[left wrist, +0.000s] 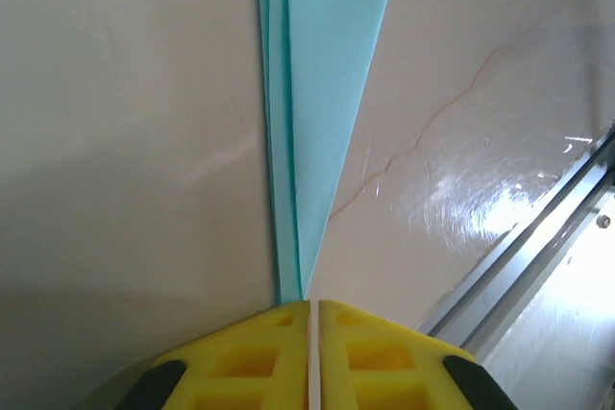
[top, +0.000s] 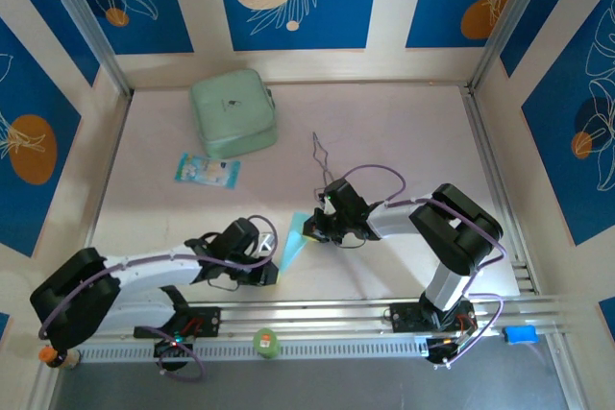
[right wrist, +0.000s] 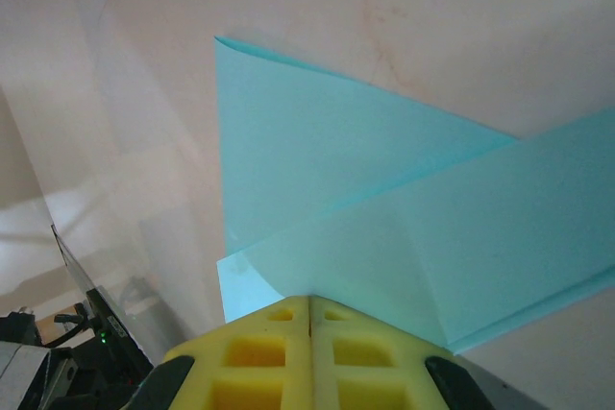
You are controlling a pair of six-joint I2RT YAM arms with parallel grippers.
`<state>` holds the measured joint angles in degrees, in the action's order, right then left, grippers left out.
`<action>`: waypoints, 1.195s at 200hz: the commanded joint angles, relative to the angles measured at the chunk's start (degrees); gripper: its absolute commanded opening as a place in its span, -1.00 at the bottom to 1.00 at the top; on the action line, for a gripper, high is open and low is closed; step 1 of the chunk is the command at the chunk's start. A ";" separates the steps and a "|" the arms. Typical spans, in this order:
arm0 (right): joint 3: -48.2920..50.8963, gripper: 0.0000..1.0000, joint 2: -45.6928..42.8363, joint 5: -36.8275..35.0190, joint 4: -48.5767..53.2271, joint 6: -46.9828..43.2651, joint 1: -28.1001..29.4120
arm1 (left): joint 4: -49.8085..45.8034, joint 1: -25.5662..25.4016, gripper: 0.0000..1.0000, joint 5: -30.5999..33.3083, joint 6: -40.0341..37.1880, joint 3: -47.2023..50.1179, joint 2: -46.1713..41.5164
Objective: Fold a paper plane with a square sheet of paper (pick it up from the middle)
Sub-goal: Perform the fifth fold on the wing at the bottom-center of the table.
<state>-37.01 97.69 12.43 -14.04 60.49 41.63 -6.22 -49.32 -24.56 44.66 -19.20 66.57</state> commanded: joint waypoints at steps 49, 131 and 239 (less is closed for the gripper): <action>1.21 -0.95 1.28 -4.16 6.58 -0.10 -0.71 | 1.47 1.51 -0.76 0.66 -1.20 -10.29 2.65; 1.19 -0.95 0.43 -3.37 6.93 -0.64 -1.46 | 11.74 3.07 -0.79 1.75 -3.39 -19.54 22.15; 2.03 -0.95 -0.10 -3.94 7.09 -0.61 -1.72 | 8.57 3.06 -0.80 2.14 -5.22 -9.88 22.08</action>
<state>-36.97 97.19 12.12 -13.17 60.45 40.49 8.51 -46.61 -23.29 41.39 -33.06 90.63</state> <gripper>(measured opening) 0.042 0.089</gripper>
